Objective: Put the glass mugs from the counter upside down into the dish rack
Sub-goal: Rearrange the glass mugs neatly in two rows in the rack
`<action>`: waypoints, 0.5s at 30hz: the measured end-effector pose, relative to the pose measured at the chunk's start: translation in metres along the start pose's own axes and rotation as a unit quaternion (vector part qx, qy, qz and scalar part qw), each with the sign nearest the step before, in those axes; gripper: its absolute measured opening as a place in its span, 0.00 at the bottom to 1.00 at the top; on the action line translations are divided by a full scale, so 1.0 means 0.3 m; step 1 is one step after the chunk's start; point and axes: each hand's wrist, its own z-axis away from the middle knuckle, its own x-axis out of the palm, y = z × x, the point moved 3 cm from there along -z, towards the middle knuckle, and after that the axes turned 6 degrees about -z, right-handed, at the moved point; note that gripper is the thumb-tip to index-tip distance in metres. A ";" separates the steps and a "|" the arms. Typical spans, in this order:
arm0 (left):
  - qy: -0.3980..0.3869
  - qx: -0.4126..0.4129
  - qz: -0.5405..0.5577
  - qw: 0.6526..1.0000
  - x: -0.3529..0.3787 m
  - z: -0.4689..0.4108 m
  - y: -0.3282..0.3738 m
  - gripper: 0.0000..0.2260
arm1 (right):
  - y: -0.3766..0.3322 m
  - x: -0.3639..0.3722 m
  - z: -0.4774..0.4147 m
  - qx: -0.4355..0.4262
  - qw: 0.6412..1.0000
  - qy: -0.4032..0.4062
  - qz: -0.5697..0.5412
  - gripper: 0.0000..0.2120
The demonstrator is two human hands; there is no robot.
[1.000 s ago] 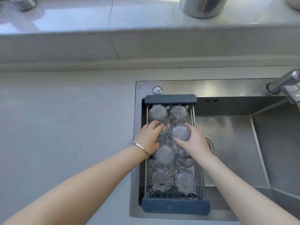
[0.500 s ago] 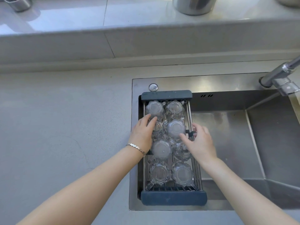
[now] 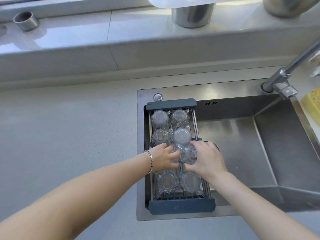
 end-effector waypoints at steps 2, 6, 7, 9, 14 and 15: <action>-0.002 0.020 -0.010 1.000 0.004 -0.019 0.007 0.25 | 0.006 -0.054 0.036 0.016 0.998 0.048 -0.032 0.35; 0.010 0.055 -0.034 0.998 -0.034 -0.036 0.007 0.22 | 0.064 -0.152 0.107 0.097 0.977 0.098 -0.161 0.34; 0.026 0.055 -0.035 0.998 -0.048 -0.027 0.000 0.23 | 0.081 -0.164 0.123 0.116 0.969 0.100 -0.192 0.35; 0.065 0.050 -0.057 0.995 -0.071 0.010 -0.016 0.25 | 0.112 -0.174 0.152 0.139 0.955 0.103 -0.241 0.35; 0.186 -0.007 -0.025 0.982 -0.164 0.151 -0.085 0.31 | 0.165 -0.151 0.203 0.171 0.926 0.110 -0.318 0.27; 0.214 -0.035 0.005 0.976 -0.178 0.177 -0.099 0.30 | 0.173 -0.142 0.211 0.181 0.917 0.112 -0.336 0.26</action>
